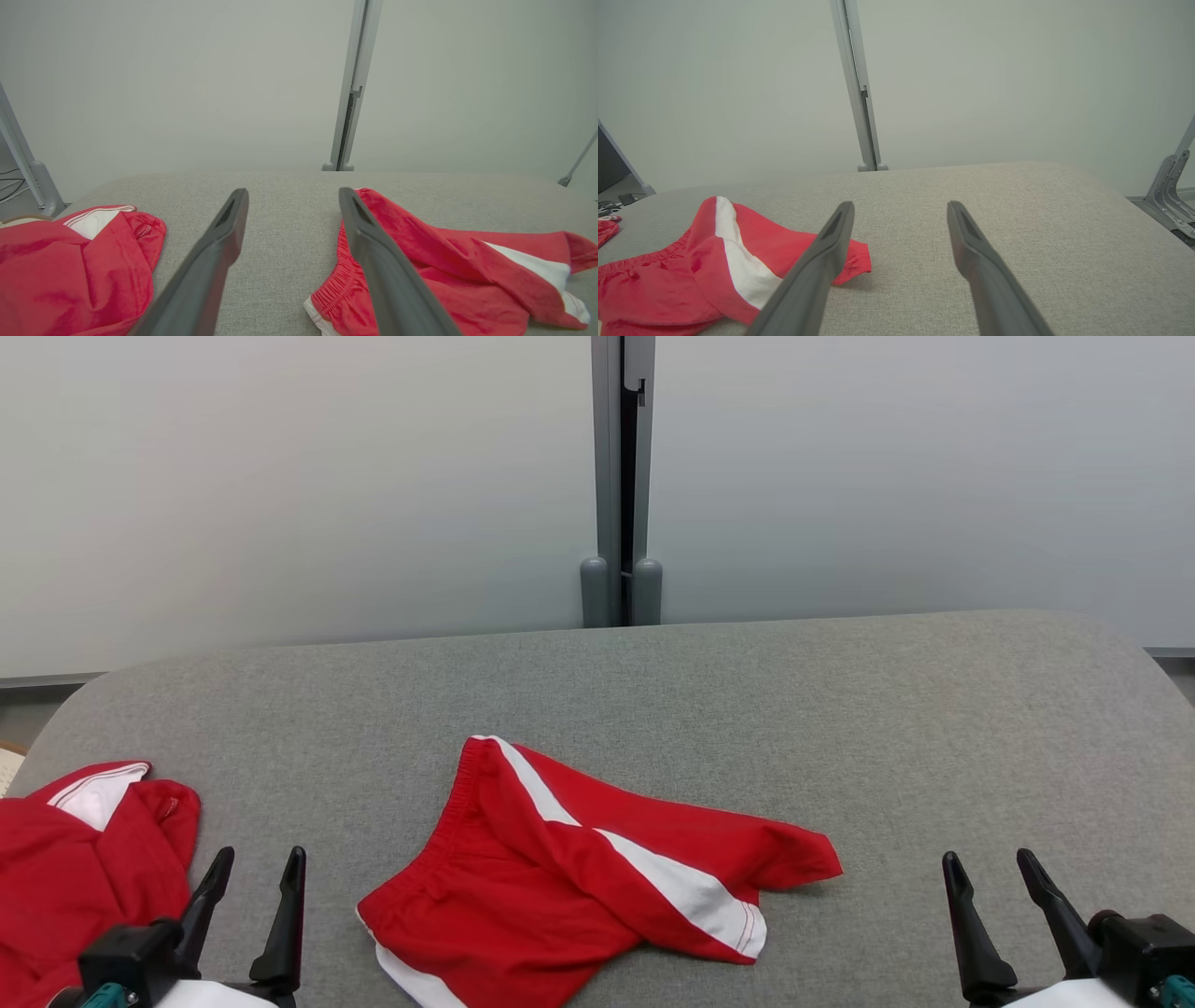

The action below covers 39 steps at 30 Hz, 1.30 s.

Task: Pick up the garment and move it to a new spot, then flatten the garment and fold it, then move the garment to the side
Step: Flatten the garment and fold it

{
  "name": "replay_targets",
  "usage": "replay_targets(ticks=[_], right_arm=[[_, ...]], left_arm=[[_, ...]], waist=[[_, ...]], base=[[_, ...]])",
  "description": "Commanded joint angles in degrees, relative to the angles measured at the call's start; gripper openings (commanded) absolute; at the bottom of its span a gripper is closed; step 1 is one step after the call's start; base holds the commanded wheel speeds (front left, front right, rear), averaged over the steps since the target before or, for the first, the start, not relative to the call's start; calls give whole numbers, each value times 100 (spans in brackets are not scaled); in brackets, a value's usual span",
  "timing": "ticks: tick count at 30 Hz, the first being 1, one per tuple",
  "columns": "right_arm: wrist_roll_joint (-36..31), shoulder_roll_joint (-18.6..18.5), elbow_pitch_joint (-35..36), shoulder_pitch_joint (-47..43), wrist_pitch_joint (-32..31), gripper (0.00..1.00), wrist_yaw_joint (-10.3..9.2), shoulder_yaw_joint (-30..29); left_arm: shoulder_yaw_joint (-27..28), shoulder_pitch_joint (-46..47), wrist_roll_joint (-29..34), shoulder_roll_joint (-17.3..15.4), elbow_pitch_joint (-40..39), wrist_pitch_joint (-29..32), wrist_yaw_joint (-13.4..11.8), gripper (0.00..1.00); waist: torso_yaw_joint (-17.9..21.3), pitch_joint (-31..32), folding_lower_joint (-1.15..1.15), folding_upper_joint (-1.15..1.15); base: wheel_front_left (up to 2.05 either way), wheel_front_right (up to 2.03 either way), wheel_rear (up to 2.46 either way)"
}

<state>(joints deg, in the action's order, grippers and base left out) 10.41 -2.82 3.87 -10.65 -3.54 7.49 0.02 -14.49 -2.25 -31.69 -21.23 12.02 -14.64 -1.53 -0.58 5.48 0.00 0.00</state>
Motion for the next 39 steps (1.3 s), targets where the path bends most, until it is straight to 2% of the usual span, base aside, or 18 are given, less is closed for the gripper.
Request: replay_targets(ticks=[1, 16, 20, 26, 27, 33, 39], right_arm=[[-11, -14, 8, -57, -16, 100, 0, -11], [-22, -14, 41, -2, -45, 100, 0, -13], [-36, -13, 67, 85, -50, 100, 0, 3], [-102, -14, 149, 246, -83, 100, 0, 95], [-102, -14, 149, 246, -83, 100, 0, 95], [-98, -17, 148, 493, 26, 100, -1, 175], [20, -13, -9, 628, 217, 100, -1, 205]], left_arm=[[0, 22, 12, -34, 18, 0, -10, 100], [-117, 215, 28, -4, 27, 25, 20, 100], [-331, 570, 76, 63, -2, 233, 150, 100], [-890, 1706, 189, 353, 257, 902, 512, 100], [-890, 1706, 189, 353, 257, 902, 512, 100], [-1294, 2827, 114, 617, 1156, 1361, 784, 100], [-1542, 3515, -91, 627, 2331, 1855, 882, 100]], waist=[[-3, -5, 0, 0], [-27, -113, 0, 0], [-28, -273, 0, 0], [74, -730, 0, 0], [74, -730, 0, 0], [359, -1222, 0, 0], [557, -1511, 0, 0]], base=[[0, 0, 0], [0, 0, 0], [0, 0, 0], [0, 0, 0], [0, 0, 0], [0, 0, 0], [0, 0, 0]])
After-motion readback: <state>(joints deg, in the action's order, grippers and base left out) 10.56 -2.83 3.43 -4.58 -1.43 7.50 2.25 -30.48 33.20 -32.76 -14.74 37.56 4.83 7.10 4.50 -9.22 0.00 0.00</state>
